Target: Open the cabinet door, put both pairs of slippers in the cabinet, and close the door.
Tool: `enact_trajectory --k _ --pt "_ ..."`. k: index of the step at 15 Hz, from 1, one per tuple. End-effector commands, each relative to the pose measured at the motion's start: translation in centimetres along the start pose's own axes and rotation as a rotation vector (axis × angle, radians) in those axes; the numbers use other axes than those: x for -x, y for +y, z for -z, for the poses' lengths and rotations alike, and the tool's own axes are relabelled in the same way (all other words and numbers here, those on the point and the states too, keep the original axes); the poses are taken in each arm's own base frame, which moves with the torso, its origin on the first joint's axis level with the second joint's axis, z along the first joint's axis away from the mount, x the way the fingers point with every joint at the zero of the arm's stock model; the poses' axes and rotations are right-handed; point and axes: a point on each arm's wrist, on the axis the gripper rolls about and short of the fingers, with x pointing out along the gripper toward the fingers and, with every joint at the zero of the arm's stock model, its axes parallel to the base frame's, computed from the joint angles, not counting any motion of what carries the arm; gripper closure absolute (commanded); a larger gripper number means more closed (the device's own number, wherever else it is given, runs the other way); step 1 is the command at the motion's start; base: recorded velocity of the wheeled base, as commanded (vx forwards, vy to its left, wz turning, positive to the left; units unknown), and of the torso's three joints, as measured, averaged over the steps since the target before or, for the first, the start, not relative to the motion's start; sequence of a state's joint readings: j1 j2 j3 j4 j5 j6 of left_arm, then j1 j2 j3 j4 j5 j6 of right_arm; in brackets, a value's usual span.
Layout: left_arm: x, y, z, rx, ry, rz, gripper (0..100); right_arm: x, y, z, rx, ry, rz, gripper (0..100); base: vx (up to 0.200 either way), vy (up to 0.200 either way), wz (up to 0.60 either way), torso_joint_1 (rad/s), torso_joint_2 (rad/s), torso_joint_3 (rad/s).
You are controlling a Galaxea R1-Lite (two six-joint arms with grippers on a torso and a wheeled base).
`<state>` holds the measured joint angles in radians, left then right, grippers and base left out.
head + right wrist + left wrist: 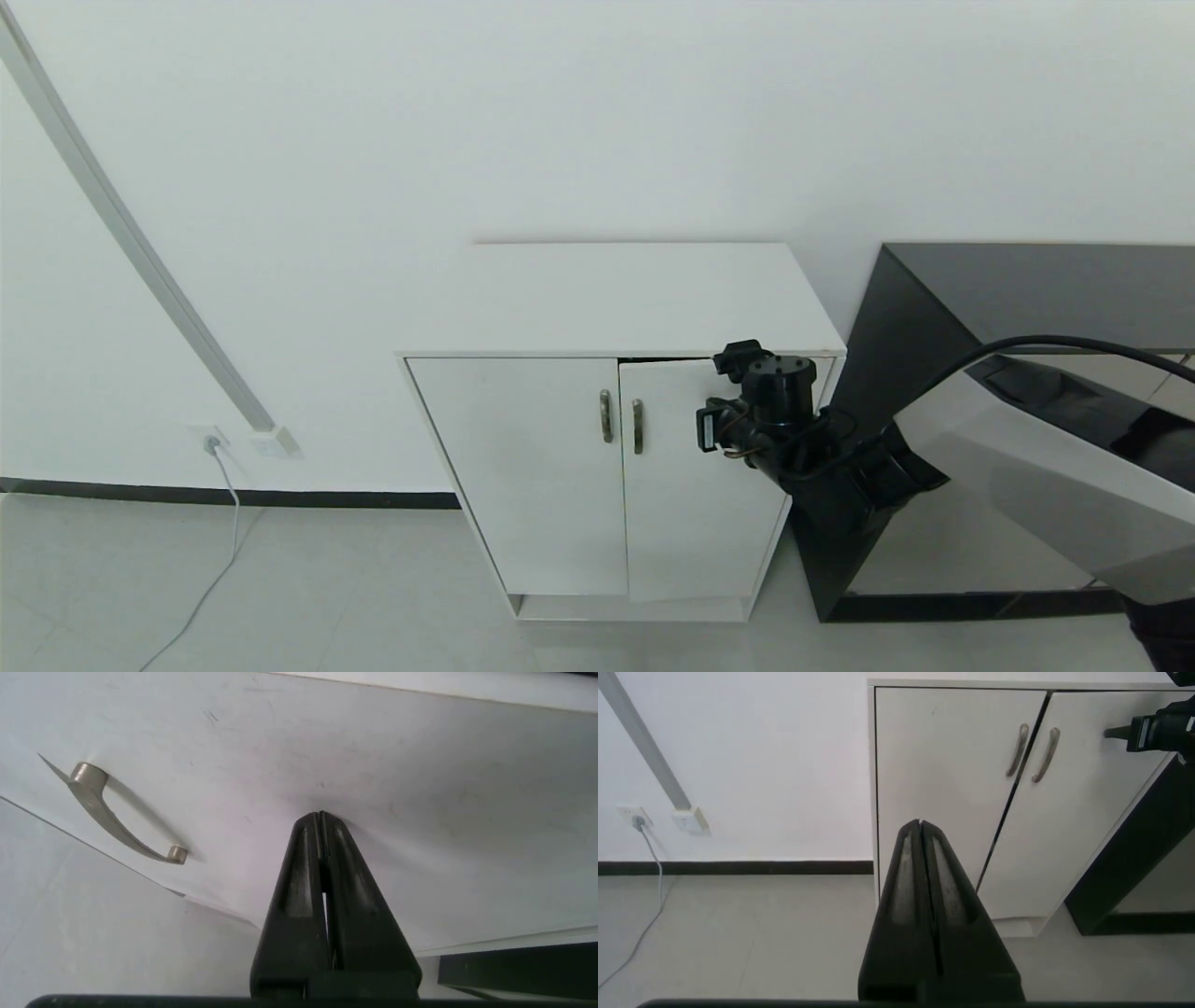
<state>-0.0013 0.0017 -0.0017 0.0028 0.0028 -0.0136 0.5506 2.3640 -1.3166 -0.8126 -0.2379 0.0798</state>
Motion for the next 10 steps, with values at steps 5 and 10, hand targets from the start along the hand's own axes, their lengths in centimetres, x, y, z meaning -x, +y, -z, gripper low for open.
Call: enact_trajectory --k 5,10 --pt "0.00 0.00 0.01 0.000 0.000 0.000 100 -0.41 0.07 0.45 0.001 0.006 0.000 100 0.000 0.000 0.00 0.000 0.00 0.000" --pt "0.00 0.00 0.01 0.000 0.000 0.000 100 -0.97 -0.02 0.42 -0.001 0.000 0.004 100 0.000 0.000 0.00 0.000 0.00 0.000"
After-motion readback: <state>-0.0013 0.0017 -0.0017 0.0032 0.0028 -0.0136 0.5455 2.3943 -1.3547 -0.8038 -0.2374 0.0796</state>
